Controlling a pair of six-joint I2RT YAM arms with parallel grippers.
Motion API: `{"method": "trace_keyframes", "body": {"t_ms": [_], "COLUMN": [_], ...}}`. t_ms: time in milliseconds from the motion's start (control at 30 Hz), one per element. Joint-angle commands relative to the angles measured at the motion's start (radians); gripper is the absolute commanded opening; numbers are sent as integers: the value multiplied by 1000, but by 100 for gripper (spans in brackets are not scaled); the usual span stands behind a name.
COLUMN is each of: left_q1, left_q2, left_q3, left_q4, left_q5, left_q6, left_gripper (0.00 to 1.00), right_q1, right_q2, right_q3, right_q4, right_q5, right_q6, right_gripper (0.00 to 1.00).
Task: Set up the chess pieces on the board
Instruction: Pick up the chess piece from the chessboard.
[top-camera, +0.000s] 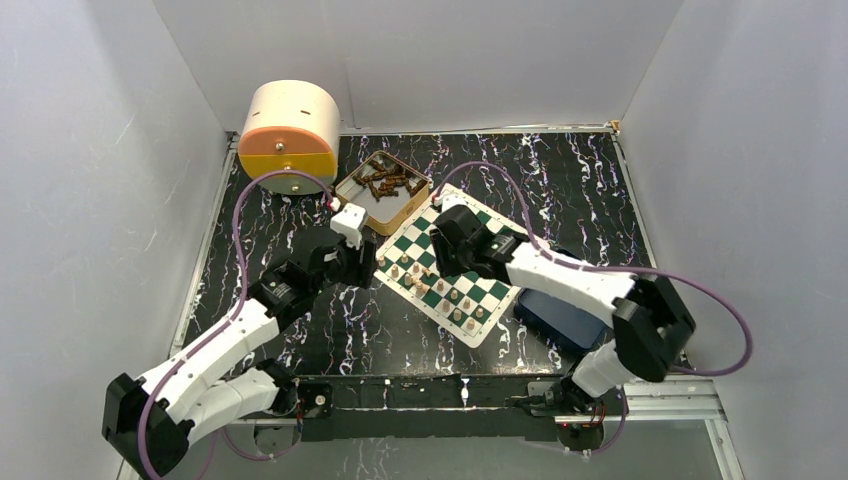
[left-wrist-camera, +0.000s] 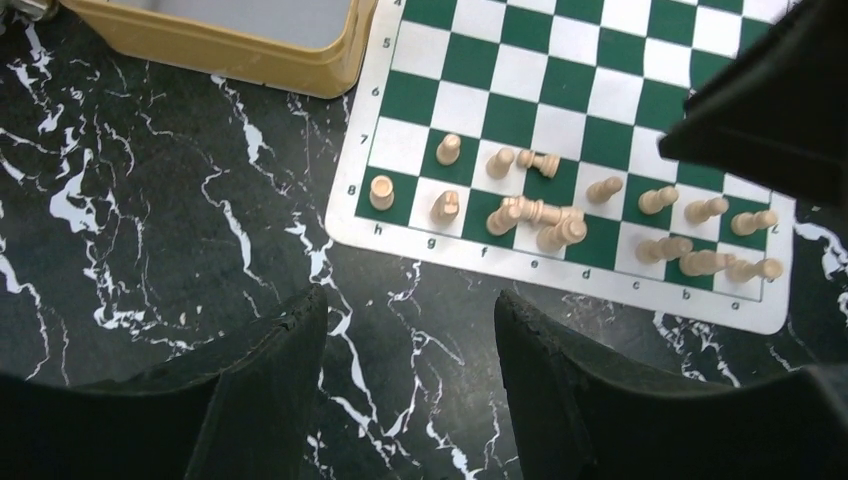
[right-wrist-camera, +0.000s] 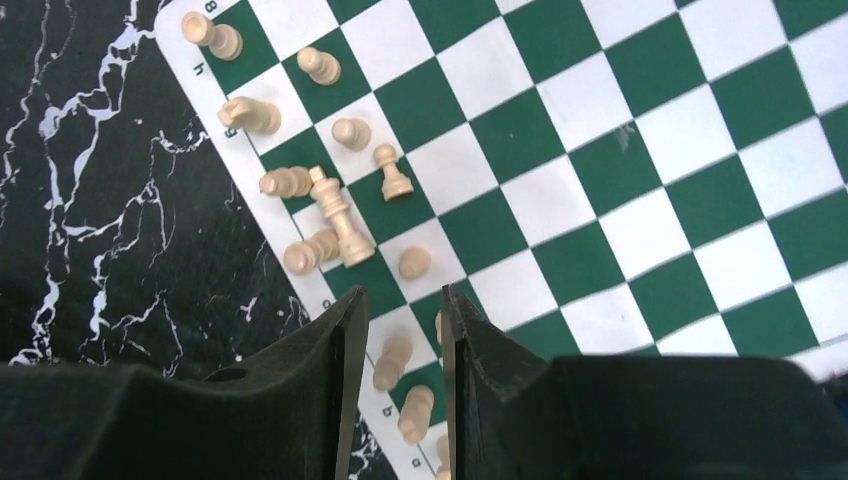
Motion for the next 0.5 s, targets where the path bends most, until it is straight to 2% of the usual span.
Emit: {"method": "trace_keyframes", "body": {"t_ms": [0, 167, 467], "left_q1": [1, 1, 1], "left_q2": [-66, -117, -184], "left_q3": [-21, -29, -42], "left_q4": [-35, -44, -41], "left_q5": [-29, -54, -92], "left_q6": [57, 65, 78], "left_gripper": [60, 60, 60], "right_q1": [-36, -50, -54], "right_q2": [116, 251, 403], "right_q3": [111, 216, 333], "right_q4": [57, 29, -18], "right_q5": [-89, -160, -154], "right_q6": [-112, -160, -223], "right_gripper": [40, 38, 36]}}
